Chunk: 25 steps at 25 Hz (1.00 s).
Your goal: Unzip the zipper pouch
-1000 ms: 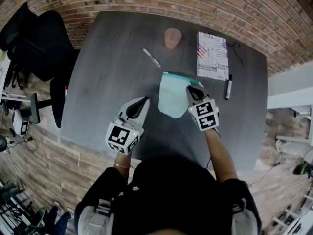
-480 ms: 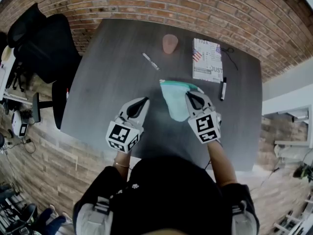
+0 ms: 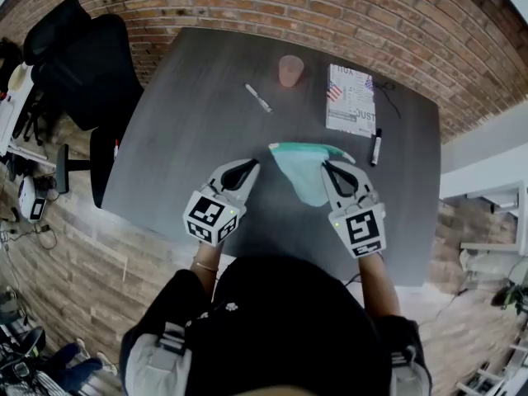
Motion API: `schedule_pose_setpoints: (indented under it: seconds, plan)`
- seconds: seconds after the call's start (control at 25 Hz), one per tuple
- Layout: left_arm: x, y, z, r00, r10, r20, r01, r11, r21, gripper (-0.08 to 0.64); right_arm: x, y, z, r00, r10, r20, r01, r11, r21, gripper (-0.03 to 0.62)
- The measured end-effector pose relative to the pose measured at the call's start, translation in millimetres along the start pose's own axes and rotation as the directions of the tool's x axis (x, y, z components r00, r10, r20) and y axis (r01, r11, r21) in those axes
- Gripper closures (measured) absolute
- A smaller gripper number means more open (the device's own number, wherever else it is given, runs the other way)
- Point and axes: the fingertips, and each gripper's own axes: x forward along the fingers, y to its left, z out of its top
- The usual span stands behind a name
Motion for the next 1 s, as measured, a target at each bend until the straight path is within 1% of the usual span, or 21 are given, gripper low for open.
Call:
schedule_pose_setpoints:
  seconds: [0.16, 0.28, 0.32, 0.36, 0.4, 0.48, 0.56, 0.64, 0.72, 0.84, 0.96, 1.0]
  plan:
    - [2, -9, -6, 0.999, -0.031, -0.008, 0.031, 1.000, -0.002, 0.554, -19, 1, 11, 0.999, -0.004, 0.032, 0.004, 1.000, 0.017, 0.586]
    - [5, -16, -4, 0.998, -0.064, 0.013, 0.065, 0.997, -0.038, 0.548, -30, 1, 19, 0.998, -0.003, 0.056, 0.002, 1.000, 0.019, 0.586]
    - [7, -19, -2, 0.997, -0.077, 0.026, 0.079, 0.995, -0.058, 0.507, -34, 1, 20, 0.998, -0.001, 0.062, 0.000, 1.000, 0.015, 0.586]
    - [8, -23, 0, 0.995, -0.090, 0.041, 0.093, 0.993, -0.077, 0.436, -37, 1, 21, 0.998, 0.003, 0.067, -0.004, 1.000, 0.010, 0.586]
    - [9, -26, 2, 0.993, -0.104, 0.056, 0.109, 0.990, -0.093, 0.417, -40, 1, 22, 0.997, 0.008, 0.072, -0.008, 1.000, 0.007, 0.586]
    - [9, -31, 6, 0.987, -0.133, 0.091, 0.145, 0.981, -0.128, 0.411, -46, 3, 24, 0.996, 0.017, 0.082, -0.018, 1.000, 0.014, 0.586]
    - [9, -35, 11, 0.978, -0.160, 0.132, 0.182, 0.968, -0.174, 0.408, -51, 6, 26, 0.995, 0.025, 0.095, -0.028, 0.999, 0.032, 0.586]
    - [9, -38, 14, 0.971, -0.174, 0.164, 0.208, 0.952, -0.224, 0.408, -55, 8, 28, 0.994, 0.034, 0.106, -0.038, 0.998, 0.040, 0.586]
    - [6, -41, 16, 0.964, -0.182, 0.193, 0.228, 0.940, -0.254, 0.408, -57, 14, 29, 0.992, 0.052, 0.116, -0.058, 0.997, 0.049, 0.586]
    - [3, -44, 22, 0.949, -0.208, 0.237, 0.272, 0.919, -0.284, 0.408, -59, 20, 30, 0.988, 0.085, 0.132, -0.096, 0.992, 0.078, 0.586]
    - [2, -51, 29, 0.932, -0.246, 0.267, 0.320, 0.904, -0.283, 0.411, -59, 23, 27, 0.987, 0.096, 0.128, -0.107, 0.991, 0.086, 0.586]
    - [1, -54, 30, 0.928, -0.257, 0.269, 0.330, 0.903, -0.276, 0.446, -60, 23, 27, 0.988, 0.094, 0.126, -0.105, 0.990, 0.090, 0.586]
